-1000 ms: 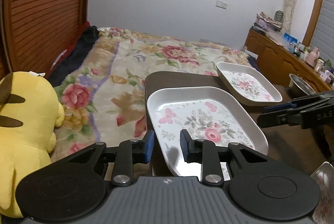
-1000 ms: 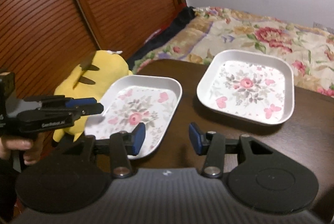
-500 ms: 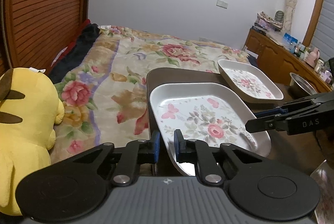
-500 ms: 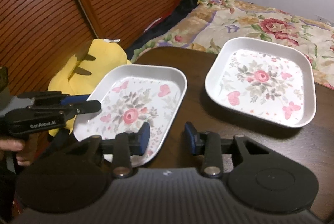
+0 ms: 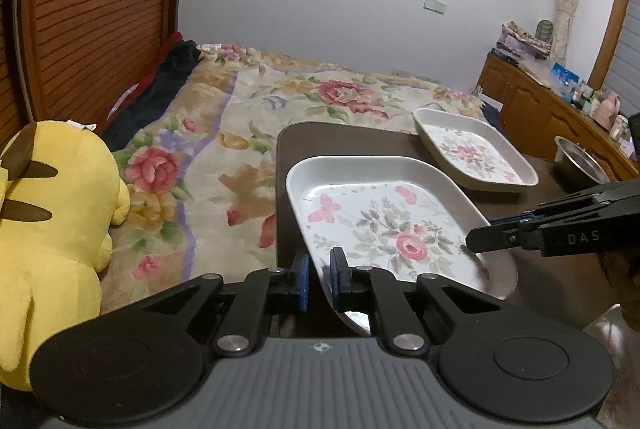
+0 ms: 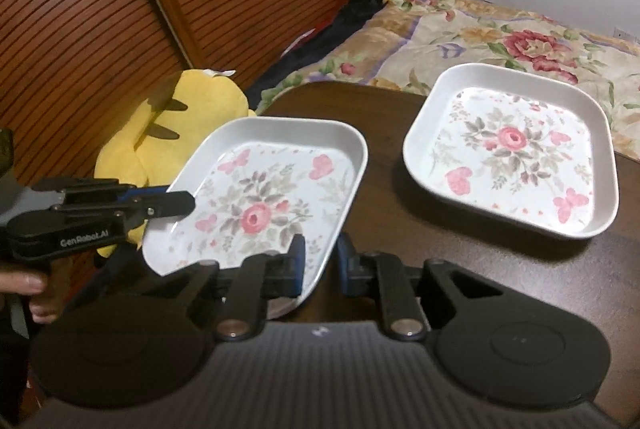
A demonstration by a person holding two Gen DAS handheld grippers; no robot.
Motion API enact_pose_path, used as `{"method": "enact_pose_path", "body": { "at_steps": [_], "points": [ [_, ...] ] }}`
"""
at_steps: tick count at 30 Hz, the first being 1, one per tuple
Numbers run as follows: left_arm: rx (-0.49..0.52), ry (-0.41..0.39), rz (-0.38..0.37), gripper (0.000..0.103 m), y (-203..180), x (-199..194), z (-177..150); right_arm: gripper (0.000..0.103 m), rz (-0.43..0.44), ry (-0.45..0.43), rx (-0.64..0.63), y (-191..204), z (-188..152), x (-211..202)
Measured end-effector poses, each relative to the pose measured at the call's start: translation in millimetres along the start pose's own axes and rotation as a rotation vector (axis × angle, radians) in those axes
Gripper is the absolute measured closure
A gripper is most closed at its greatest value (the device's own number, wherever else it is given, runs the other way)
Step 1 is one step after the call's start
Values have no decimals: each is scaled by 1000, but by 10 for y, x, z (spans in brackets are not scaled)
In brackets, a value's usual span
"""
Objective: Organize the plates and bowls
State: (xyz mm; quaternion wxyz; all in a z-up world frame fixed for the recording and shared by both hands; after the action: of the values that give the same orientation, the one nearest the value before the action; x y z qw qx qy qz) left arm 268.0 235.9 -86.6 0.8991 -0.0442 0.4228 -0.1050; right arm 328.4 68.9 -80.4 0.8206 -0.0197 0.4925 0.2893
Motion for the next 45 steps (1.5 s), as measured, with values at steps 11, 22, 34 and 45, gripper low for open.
{"method": "enact_pose_path", "body": {
  "at_steps": [11,22,34,45],
  "points": [
    [47,-44,3,89,-400,-360,-62,91,-3,-43,8,-5,-163,-356],
    [104,-105,-29,88,-892,-711,-88,91,-33,-114,18,-78,-352,-863],
    [164,-126,-77,88,-1326,-904,-241,91,-75,-191,40,-228,-718,-1379],
    [201,-115,-104,88,-1560,-977,-466,91,-80,-245,90,-353,-1141,-1635]
  ]
}}
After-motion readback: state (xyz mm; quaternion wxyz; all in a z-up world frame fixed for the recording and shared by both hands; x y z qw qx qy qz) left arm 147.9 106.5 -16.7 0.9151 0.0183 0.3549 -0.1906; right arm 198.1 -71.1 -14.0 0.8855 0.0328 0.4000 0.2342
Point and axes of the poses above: each gripper's, at about its wrist camera, not at the fingertips, and x roughly the way its jaws point, y to its left, z to its top, the point moved 3 cm from there along x, roughly the way its jaws point, and after that the axes turned 10 degrees about y, right-handed, at the moved point
